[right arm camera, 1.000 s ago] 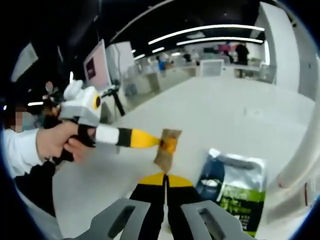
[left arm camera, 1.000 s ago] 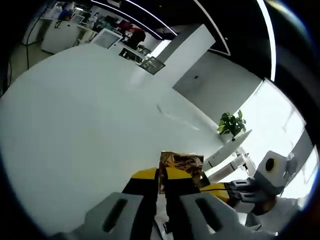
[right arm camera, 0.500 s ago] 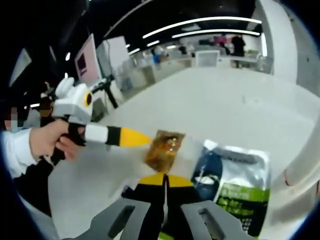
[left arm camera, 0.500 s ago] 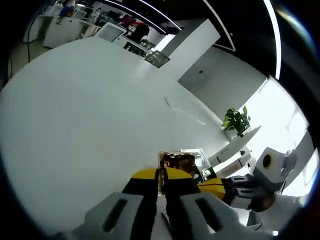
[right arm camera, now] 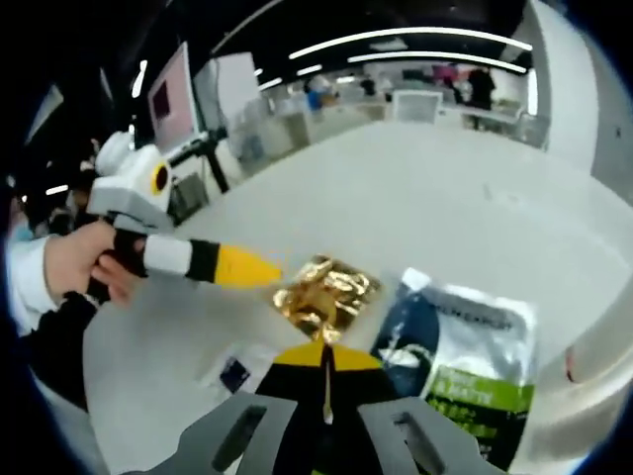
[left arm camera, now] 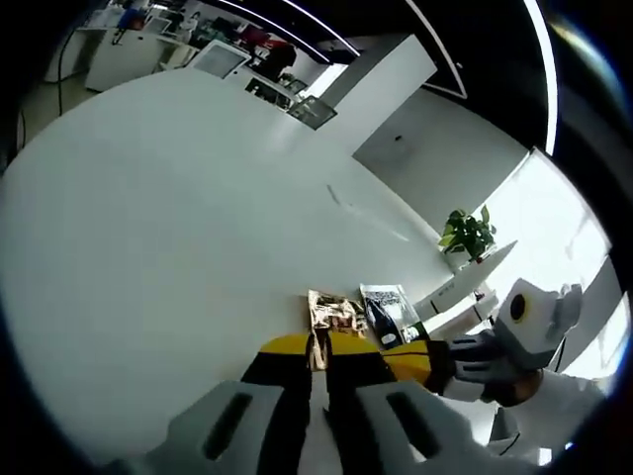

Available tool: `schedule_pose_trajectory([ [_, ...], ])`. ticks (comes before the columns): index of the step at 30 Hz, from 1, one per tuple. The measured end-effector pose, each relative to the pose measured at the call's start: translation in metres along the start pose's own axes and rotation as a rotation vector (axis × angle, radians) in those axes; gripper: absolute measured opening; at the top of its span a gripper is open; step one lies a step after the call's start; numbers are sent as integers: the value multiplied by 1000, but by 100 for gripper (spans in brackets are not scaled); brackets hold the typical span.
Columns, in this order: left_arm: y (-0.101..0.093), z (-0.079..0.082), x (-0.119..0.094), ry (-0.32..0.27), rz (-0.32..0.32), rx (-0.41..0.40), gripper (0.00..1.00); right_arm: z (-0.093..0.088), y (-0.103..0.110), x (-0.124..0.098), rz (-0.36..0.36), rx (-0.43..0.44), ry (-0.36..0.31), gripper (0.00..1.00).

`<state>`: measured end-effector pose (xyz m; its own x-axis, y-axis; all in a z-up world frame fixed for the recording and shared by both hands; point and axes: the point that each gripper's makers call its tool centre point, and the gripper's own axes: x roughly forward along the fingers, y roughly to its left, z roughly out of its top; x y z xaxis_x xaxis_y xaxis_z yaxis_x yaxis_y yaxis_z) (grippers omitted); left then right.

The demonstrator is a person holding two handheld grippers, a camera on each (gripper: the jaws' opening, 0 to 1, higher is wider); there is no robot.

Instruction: Arrange the skincare products in the storage area until every visible bottle or jar stands upright without overlapping.

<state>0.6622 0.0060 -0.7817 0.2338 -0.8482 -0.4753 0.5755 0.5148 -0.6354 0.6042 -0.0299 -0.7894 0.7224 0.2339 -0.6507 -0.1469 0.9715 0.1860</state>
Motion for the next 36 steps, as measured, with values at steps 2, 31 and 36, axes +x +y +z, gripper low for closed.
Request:
schedule_pose_trajectory([
  [2,-2,-4,1,10,-13,-2,0,1,-1,0,-4,1,-3,0],
  [31,-10,-13,9,31,-34,-7,0,9,-10,-5,-31,-151,-27,0],
  [36,-11,-12,9,35,-34,1,0,10,-11,-9,-37,-148,-41,0],
])
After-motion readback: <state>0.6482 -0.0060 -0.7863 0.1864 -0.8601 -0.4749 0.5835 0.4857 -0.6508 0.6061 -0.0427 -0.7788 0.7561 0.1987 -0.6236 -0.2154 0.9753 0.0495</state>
